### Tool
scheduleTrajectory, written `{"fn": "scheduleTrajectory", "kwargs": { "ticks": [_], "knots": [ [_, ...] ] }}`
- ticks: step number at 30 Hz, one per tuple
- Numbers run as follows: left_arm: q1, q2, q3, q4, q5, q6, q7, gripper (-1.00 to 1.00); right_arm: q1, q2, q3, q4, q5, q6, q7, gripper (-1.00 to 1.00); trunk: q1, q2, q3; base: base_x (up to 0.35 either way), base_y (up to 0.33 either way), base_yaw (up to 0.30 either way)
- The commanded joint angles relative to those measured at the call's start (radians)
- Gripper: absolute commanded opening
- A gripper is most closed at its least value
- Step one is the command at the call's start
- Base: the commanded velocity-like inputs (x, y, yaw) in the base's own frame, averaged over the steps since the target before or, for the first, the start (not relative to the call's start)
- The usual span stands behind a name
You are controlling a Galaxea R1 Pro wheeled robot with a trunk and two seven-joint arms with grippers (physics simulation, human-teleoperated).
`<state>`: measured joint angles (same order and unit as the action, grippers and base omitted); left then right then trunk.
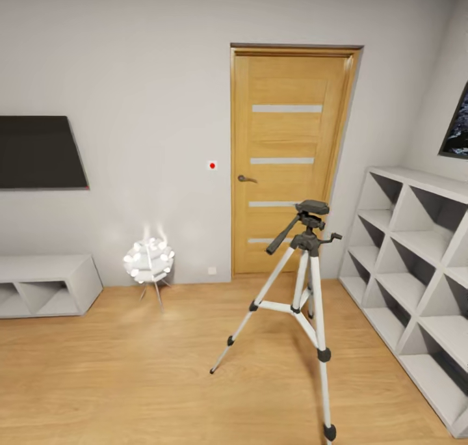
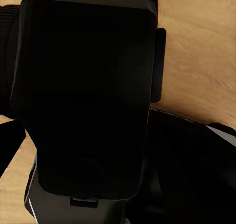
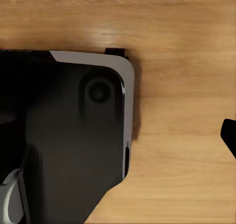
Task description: Attach the digital camera to the camera tripod in the bedroom.
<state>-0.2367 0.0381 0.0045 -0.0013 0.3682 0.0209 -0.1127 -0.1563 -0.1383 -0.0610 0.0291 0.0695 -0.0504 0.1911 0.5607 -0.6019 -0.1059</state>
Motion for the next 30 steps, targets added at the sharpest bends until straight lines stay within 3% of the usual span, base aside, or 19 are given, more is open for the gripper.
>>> {"fn": "scheduleTrajectory", "kwargs": {
  "ticks": [1,30],
  "knots": [
    [0.0,0.0,0.0,0.0,0.004,0.002,-0.004,-1.0,-0.002,0.0,-0.007,0.003,0.007,-0.005,0.002,1.0,0.001,-0.001,-0.002,0.154,0.328,-0.204],
    [0.0,0.0,0.0,0.0,0.004,0.003,-0.004,-1.0,-0.002,-0.001,-0.007,0.003,0.007,-0.005,0.002,1.0,0.001,-0.001,-0.002,0.154,0.328,-0.245]
  ]
}}
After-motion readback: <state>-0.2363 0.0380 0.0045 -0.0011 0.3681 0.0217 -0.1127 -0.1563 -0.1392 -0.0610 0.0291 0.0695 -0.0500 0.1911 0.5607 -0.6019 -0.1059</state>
